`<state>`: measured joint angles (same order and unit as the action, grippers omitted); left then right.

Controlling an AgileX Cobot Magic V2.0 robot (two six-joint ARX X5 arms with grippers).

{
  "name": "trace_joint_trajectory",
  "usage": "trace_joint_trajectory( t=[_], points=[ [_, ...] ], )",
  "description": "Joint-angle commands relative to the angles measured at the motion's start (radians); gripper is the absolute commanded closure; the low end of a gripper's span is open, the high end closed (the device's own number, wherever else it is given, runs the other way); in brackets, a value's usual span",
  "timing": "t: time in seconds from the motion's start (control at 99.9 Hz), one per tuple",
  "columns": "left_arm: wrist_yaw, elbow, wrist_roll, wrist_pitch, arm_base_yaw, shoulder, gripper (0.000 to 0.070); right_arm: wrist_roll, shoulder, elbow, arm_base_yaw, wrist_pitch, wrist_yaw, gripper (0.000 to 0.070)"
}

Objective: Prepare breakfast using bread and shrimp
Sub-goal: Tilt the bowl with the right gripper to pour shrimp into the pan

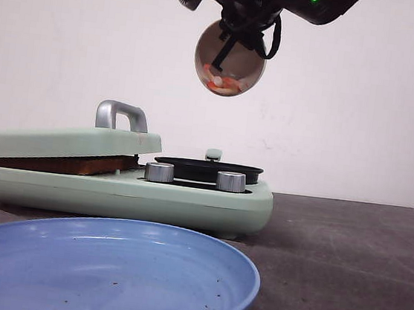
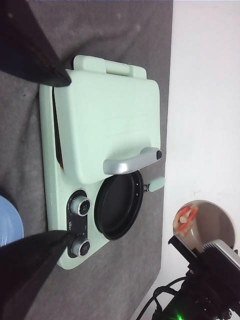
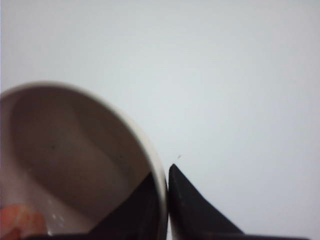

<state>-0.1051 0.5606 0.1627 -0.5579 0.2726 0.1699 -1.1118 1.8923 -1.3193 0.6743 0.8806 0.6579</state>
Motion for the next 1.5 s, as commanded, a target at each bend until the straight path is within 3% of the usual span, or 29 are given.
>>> trace_joint_trajectory(
  t=[0.0,0.25,0.36,0.6,1.161,1.291,1.491],
  points=[
    [-0.008,0.003,-0.016,0.007,0.002,0.0,0.0188,0.09,0.012,0.0,0.011,0.053,0.005,0.07],
    [-0.018,0.003,-0.019,0.006,0.002,0.0,0.0188,0.21,0.012,0.186,0.017,0.346,-0.011,0.07],
    [-0.027,0.003,-0.021,0.006,0.002,0.0,0.0188,0.304,0.012,0.272,0.016,0.491,-0.05,0.07],
    [-0.034,0.003,-0.021,0.007,0.002,0.0,0.0188,0.568,0.031,0.341,-0.025,0.461,-0.162,0.07],
    [-0.037,0.001,-0.024,0.005,0.002,0.0,0.0189,0.59,0.058,0.34,-0.058,0.476,-0.159,0.07],
    [-0.037,0.0,-0.024,0.005,0.002,0.0,0.0189,0.631,0.052,0.34,-0.056,0.469,-0.127,0.07],
    [-0.037,0.0,-0.024,0.005,0.002,0.0,0.0189,0.726,-0.03,0.339,-0.056,0.276,-0.1,0.07]
  ],
)
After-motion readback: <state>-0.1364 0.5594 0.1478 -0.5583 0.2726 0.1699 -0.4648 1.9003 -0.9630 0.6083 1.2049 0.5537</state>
